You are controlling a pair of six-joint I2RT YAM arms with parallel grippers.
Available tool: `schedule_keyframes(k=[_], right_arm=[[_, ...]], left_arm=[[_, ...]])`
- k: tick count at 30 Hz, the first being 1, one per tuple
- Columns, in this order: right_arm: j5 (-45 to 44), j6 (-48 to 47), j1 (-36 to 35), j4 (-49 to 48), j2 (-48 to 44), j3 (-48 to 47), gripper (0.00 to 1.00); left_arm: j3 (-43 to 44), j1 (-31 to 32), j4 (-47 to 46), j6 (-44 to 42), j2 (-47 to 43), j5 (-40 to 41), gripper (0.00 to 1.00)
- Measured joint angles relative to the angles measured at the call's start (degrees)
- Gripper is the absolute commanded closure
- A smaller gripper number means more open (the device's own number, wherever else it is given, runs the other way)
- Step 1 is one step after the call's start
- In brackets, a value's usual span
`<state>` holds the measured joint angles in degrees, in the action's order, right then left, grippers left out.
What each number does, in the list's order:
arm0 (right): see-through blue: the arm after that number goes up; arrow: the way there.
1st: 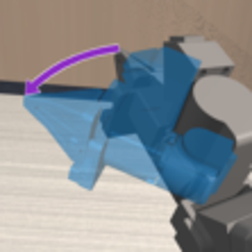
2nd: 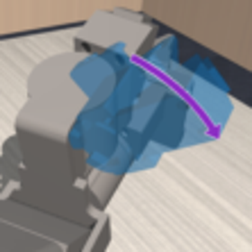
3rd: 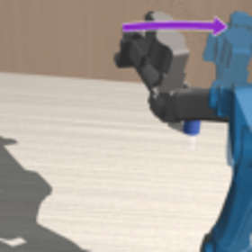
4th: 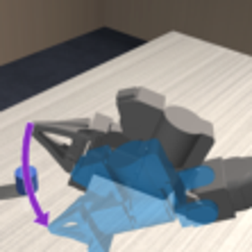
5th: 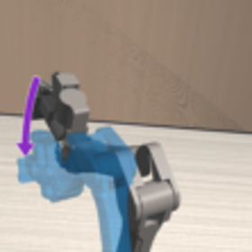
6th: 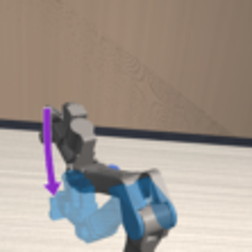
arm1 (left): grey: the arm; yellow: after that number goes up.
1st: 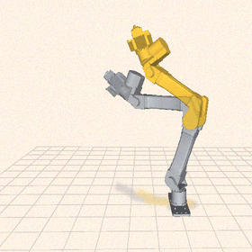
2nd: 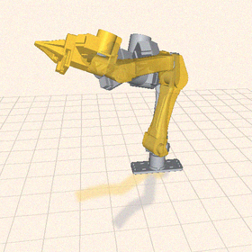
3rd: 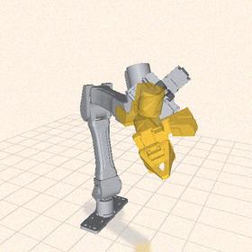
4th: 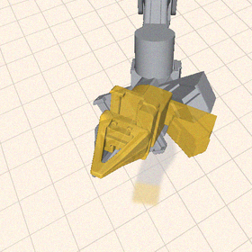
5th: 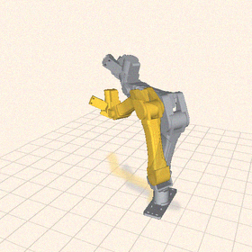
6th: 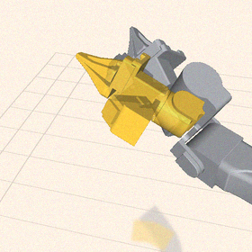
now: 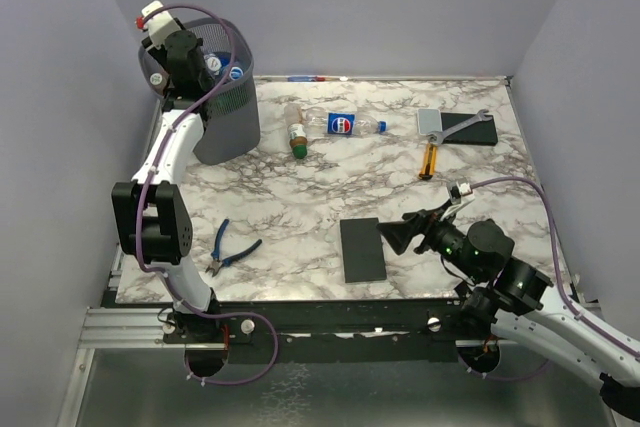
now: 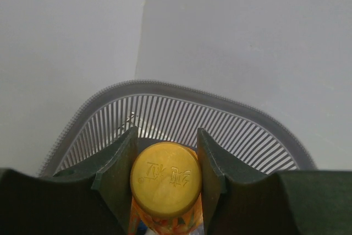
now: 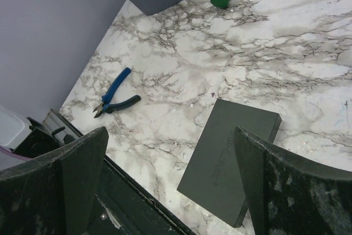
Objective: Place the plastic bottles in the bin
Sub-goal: Place the plastic bottle in the trash bin.
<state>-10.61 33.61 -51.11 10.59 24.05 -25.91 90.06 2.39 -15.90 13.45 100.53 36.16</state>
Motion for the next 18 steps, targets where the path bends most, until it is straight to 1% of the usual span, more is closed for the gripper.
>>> schedule_keyframes(k=[4, 6, 7, 8, 9, 11, 14, 15, 16, 17, 18], right_arm=[[-0.5, 0.0, 0.0, 0.2, 0.1, 0.1, 0.01], [-0.5, 0.0, 0.0, 0.2, 0.3, 0.1, 0.01], [-0.5, 0.0, 0.0, 0.3, 0.4, 0.1, 0.01], [-0.5, 0.0, 0.0, 0.4, 0.4, 0.1, 0.01], [-0.5, 0.1, 0.0, 0.5, 0.5, 0.1, 0.01], [-0.5, 0.4, 0.0, 0.7, 0.6, 0.1, 0.01], [-0.5, 0.9, 0.0, 0.9, 0.8, 0.1, 0.01], [-0.5, 1.1, 0.0, 1.0, 0.9, 0.1, 0.01], [-0.5, 1.1, 0.0, 1.2, 0.9, 0.1, 0.01], [-0.5, 1.2, 0.0, 1.3, 0.9, 0.1, 0.01], [-0.5, 1.3, 0.0, 1.5, 1.0, 0.1, 0.01]], left_arm=[[-0.5, 0.0, 1.9, -2.0, 0.0, 1.5, 0.99], [-1.0, 0.0, 2.0, -2.6, 0.0, 1.6, 0.95], [-1.2, 0.1, 2.0, -3.0, 0.0, 1.6, 0.91], [-1.4, 0.3, 2.0, -3.3, 0.0, 1.5, 0.85], [-1.8, 0.4, 2.2, -3.4, 0.0, 1.3, 0.74], [-2.4, 0.5, 2.8, -3.4, 0.1, 0.6, 0.47], [-3.0, 0.5, 4.1, -3.1, 0.2, -0.2, 0.25], [-3.2, 0.5, 5.2, -2.9, 0.2, -0.3, 0.16], [-3.2, 0.5, 5.5, -2.6, 0.2, -0.3, 0.05], [-3.2, 0.5, 5.9, -2.5, 0.2, -0.3, 0.01], [-3.0, 0.5, 6.1, -2.0, 0.2, -0.4, 0.01]])
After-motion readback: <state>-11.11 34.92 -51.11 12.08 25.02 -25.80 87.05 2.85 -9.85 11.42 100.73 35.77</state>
